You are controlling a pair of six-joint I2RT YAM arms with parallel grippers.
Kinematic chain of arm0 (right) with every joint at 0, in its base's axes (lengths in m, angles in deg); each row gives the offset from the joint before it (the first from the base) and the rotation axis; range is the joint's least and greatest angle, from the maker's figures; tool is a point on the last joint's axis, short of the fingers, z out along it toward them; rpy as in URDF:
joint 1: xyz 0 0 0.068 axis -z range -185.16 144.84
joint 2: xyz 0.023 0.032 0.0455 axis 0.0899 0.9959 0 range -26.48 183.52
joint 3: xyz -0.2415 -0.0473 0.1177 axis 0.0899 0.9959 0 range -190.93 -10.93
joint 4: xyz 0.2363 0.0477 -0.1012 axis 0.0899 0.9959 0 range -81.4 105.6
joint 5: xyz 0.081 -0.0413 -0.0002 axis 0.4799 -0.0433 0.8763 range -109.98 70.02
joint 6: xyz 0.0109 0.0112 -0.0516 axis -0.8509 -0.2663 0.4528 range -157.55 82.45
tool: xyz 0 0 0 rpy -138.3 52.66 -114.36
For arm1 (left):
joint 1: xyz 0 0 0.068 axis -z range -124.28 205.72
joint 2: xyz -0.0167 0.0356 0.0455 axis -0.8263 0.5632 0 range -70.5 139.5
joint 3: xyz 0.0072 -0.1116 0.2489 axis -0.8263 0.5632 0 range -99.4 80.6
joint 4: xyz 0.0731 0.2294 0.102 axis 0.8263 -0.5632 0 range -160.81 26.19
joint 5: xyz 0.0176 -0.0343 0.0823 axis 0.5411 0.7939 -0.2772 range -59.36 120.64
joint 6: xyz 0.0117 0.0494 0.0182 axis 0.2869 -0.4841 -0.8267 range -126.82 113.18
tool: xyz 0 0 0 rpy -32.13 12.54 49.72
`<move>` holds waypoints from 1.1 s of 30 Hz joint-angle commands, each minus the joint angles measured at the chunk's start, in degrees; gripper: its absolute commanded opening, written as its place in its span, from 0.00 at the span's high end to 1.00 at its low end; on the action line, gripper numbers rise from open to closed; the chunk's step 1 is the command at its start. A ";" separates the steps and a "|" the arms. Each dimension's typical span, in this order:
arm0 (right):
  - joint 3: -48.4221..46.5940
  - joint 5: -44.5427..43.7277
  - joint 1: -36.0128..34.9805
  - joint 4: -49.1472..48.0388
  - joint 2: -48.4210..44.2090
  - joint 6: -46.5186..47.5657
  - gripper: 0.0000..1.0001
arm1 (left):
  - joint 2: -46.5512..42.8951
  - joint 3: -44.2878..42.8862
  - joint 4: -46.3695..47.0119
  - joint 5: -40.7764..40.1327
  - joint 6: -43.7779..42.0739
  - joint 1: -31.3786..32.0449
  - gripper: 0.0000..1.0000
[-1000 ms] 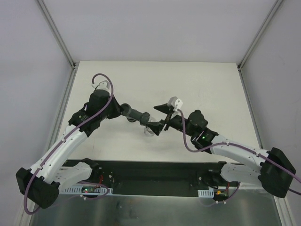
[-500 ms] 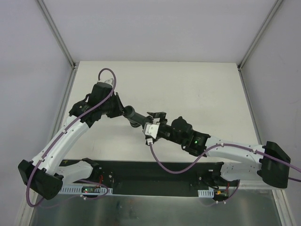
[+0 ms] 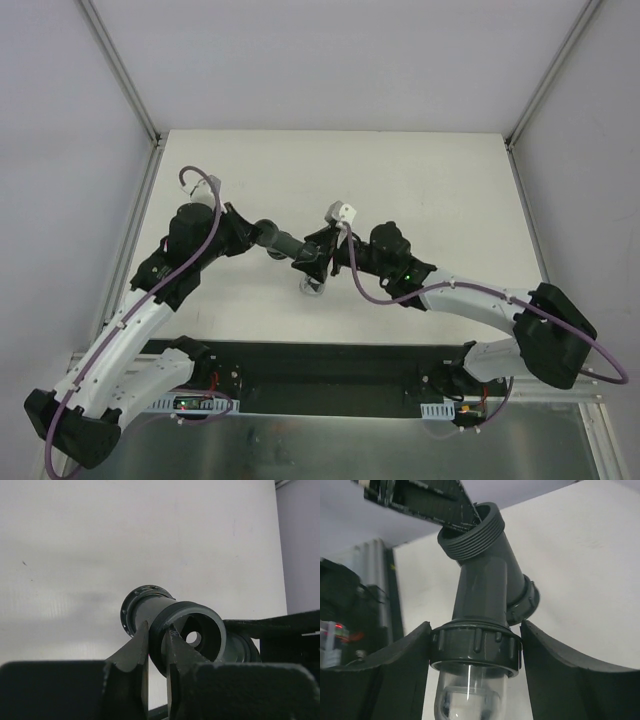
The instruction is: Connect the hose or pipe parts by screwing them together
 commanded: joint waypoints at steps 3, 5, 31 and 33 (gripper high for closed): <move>-1.45 7.09 8.88 -18.01 7.37 -40.13 0.72 | -10.80 9.09 17.11 0.37 0.59 0.85 1.00; -1.55 9.72 10.20 -22.83 10.88 -49.58 0.71 | -11.33 10.24 18.09 0.29 -0.38 0.85 1.00; 3.38 -14.59 -9.38 8.34 -16.27 38.84 0.04 | 8.18 -13.40 -13.72 3.97 3.92 0.76 1.00; 2.59 -17.76 -11.41 9.65 -14.34 43.94 0.04 | 8.45 -14.10 -13.90 5.47 3.92 0.67 1.00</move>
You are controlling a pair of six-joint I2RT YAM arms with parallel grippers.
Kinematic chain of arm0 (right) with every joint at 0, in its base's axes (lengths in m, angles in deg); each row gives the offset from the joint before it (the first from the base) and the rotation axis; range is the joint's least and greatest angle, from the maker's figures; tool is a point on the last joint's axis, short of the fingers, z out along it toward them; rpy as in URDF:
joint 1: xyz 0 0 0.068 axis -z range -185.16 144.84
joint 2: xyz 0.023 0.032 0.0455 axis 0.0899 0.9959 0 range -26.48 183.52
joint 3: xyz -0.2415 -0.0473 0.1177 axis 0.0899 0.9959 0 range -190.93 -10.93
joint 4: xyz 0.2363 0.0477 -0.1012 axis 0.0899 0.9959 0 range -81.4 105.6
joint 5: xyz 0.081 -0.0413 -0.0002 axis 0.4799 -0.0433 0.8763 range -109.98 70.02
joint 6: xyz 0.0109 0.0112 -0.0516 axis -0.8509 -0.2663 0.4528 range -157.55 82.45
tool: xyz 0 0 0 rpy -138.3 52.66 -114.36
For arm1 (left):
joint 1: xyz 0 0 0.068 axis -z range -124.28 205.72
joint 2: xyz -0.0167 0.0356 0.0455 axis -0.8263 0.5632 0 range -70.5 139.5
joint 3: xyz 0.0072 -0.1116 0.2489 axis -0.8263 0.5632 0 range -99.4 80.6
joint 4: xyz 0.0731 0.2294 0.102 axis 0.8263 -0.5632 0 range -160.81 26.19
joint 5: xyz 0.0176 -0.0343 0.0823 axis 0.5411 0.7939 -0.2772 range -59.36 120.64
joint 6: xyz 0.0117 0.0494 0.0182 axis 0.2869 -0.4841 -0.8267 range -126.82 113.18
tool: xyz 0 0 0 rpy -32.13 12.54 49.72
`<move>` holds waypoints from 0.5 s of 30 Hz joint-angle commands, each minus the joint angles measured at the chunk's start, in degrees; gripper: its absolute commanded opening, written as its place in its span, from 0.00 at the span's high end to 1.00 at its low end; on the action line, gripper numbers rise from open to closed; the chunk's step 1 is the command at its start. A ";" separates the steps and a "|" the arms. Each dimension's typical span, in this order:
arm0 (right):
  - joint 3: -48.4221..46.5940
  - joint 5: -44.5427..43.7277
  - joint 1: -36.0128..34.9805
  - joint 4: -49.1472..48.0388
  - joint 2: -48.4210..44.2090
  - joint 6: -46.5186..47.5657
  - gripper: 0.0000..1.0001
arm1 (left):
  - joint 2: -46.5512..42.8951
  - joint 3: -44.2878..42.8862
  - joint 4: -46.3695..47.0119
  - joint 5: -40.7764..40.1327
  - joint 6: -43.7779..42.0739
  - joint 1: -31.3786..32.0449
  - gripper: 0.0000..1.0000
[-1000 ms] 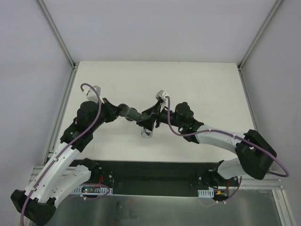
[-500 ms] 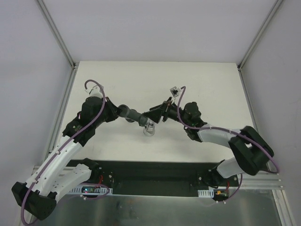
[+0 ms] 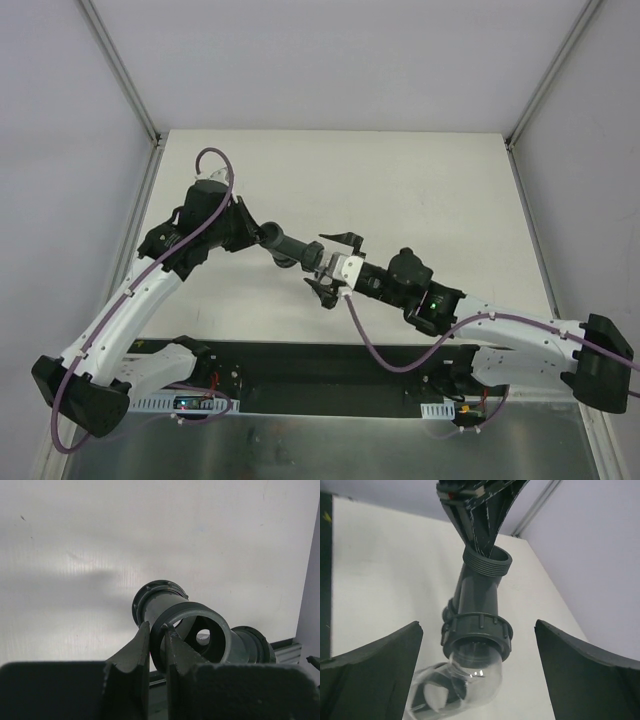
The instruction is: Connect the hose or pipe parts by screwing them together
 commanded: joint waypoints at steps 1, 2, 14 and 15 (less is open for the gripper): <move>-2.70 -9.29 -2.95 4.89 2.60 20.73 0.04 | 0.47 -3.83 -1.47 5.34 1.89 0.21 1.00; -3.32 -9.56 -3.31 5.42 3.39 22.14 0.01 | 0.56 -4.00 -1.73 5.43 1.80 0.21 1.00; -5.35 1.66 8.07 -1.83 9.99 -12.33 0.68 | -5.67 7.19 12.56 8.69 5.38 0.21 1.00; -4.82 5.17 10.46 -4.65 10.69 -18.04 0.69 | -9.25 10.03 16.08 8.16 6.36 0.21 1.00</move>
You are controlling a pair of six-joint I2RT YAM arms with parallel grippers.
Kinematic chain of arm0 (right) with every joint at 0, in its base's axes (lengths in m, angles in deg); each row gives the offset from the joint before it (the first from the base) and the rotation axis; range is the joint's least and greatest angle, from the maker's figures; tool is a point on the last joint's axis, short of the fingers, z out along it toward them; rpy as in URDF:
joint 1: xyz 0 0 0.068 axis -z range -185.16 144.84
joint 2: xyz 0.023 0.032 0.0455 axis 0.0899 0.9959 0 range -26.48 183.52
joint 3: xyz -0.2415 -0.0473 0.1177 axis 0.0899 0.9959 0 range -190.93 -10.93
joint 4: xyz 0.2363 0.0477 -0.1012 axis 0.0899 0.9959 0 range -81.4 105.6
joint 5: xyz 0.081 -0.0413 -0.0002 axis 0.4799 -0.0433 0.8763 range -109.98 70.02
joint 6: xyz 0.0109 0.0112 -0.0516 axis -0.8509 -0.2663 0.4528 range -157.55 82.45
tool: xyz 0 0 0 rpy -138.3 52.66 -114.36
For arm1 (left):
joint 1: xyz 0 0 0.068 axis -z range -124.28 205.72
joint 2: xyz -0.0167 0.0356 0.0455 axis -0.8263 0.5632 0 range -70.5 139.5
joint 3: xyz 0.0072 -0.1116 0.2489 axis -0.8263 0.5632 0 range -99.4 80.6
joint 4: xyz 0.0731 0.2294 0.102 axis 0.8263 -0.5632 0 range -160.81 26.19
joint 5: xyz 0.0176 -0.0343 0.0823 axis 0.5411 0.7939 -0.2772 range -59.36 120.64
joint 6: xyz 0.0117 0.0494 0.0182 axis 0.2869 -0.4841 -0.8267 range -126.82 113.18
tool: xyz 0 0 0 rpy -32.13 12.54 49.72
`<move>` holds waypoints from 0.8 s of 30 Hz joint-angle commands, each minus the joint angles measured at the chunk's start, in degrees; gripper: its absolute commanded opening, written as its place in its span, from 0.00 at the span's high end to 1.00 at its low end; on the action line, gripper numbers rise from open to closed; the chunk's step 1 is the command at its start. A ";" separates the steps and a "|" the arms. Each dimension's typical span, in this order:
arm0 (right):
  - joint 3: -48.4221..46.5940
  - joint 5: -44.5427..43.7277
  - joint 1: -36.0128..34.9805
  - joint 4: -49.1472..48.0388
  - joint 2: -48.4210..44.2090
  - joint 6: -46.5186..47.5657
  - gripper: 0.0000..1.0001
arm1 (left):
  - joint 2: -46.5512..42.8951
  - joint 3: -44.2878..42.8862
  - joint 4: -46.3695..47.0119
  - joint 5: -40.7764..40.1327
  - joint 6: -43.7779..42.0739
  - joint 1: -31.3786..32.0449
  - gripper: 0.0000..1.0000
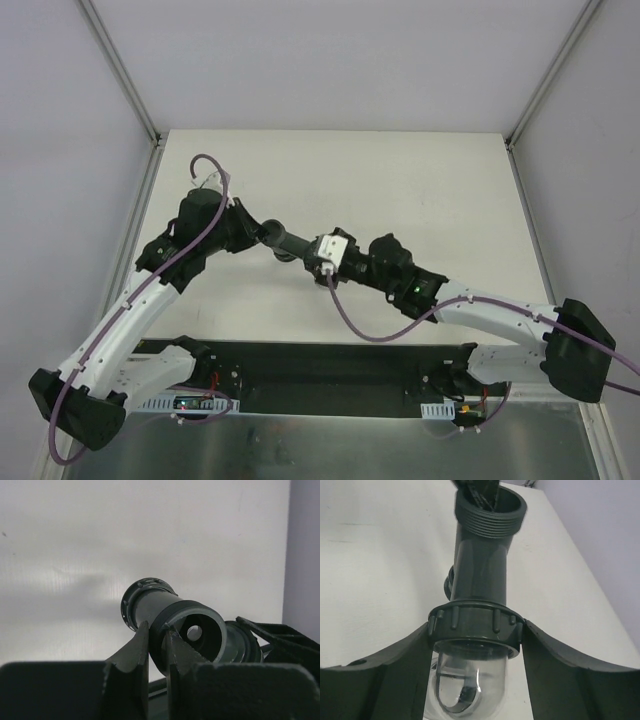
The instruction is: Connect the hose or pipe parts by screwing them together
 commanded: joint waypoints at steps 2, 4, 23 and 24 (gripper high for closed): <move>0.69 17.33 14.77 -20.90 3.94 -41.46 0.70 | -11.98 16.45 25.23 2.72 8.34 0.45 1.00; 1.75 21.73 16.99 -25.69 5.97 -54.61 0.70 | -15.06 19.31 31.38 1.65 7.31 0.54 1.00; 9.06 18.50 25.62 -30.02 0.57 -61.68 0.04 | -10.25 13.44 17.10 -6.97 3.51 0.37 1.00; 8.35 16.67 25.00 -26.02 -1.47 -56.77 0.04 | -9.54 12.56 14.05 -6.97 4.04 0.28 1.00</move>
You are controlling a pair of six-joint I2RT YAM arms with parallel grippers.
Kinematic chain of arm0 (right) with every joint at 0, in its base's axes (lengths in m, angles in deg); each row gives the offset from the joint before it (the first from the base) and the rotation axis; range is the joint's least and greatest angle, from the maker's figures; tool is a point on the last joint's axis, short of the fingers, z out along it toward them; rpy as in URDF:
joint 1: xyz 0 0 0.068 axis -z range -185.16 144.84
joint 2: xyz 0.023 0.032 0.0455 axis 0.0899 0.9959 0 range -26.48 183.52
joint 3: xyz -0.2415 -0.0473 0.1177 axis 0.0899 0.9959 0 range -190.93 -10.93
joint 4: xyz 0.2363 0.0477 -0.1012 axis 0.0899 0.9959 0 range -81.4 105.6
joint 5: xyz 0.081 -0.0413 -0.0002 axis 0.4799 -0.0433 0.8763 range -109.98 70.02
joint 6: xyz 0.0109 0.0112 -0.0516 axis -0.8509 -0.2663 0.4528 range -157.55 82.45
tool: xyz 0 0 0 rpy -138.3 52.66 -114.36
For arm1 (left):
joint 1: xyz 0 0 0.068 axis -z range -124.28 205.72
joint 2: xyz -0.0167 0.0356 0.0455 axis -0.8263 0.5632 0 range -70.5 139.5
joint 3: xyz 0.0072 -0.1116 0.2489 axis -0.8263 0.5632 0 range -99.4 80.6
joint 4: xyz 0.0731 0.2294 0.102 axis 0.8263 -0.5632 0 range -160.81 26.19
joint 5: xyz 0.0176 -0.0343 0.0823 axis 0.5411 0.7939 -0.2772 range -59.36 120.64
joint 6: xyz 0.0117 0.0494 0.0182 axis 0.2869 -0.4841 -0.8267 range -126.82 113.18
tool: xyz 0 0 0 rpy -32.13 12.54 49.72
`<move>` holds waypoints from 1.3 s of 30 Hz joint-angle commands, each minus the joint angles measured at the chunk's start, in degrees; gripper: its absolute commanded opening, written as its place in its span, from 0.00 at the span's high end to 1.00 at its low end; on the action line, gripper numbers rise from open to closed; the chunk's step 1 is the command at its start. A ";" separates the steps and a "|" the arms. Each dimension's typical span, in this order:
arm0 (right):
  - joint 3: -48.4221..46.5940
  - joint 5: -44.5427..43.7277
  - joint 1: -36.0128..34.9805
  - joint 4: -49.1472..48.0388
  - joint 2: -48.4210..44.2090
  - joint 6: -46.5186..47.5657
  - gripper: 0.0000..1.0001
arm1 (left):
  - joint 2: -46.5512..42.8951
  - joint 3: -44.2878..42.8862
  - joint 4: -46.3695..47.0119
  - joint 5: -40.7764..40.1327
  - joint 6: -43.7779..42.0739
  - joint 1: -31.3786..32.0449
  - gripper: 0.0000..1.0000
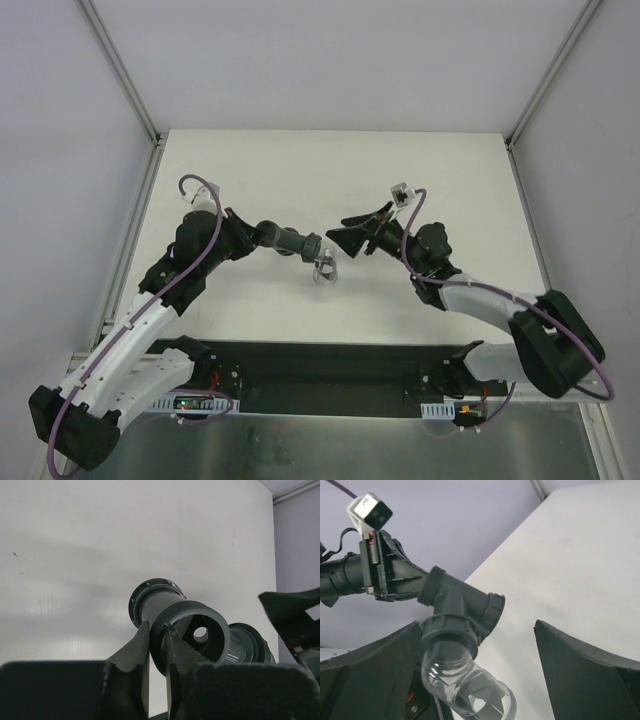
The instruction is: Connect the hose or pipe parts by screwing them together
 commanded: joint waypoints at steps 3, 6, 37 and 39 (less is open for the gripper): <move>-5.30 -9.54 -5.68 24.46 -17.55 37.17 0.04 | 4.72 -9.47 -10.19 1.01 2.56 0.10 1.00; -5.92 -12.01 -12.44 31.32 -21.87 57.21 0.04 | 7.01 -11.75 -12.92 4.70 3.09 -0.34 1.00; -11.90 -19.25 -24.78 38.83 -11.86 73.40 0.67 | 10.19 -16.08 -14.34 17.80 2.74 -1.92 1.00; -10.85 -12.12 -19.52 33.22 -10.90 58.80 0.69 | 6.85 -13.09 -7.50 17.19 3.27 -1.83 1.00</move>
